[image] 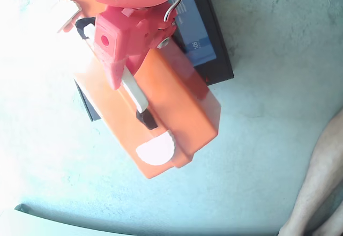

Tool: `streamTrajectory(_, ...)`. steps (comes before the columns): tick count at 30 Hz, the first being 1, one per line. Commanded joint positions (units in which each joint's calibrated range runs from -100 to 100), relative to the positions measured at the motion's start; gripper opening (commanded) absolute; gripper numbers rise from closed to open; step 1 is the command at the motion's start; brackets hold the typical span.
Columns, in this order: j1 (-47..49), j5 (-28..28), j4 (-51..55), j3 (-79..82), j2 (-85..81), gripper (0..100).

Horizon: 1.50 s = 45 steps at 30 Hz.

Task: Grab the white handle of the orange box

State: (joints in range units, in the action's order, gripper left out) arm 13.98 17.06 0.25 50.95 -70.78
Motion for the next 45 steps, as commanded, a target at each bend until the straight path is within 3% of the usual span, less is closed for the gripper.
streamTrajectory(1, 0.78, 0.67, 9.73, 4.48, 1.57, 1)
streamTrajectory(7, 2.1, -0.37, 22.84, 4.39, 1.4, 2)
streamTrajectory(17, 1.4, -2.73, 33.25, 9.36, 0.73, 2)
streamTrajectory(31, -1.86, -2.52, 50.76, 31.33, -25.68, 2)
streamTrajectory(40, -6.74, -2.73, 70.98, 31.51, -29.22, 2)
streamTrajectory(45, -7.82, -2.73, 74.53, 28.67, -29.22, 2)
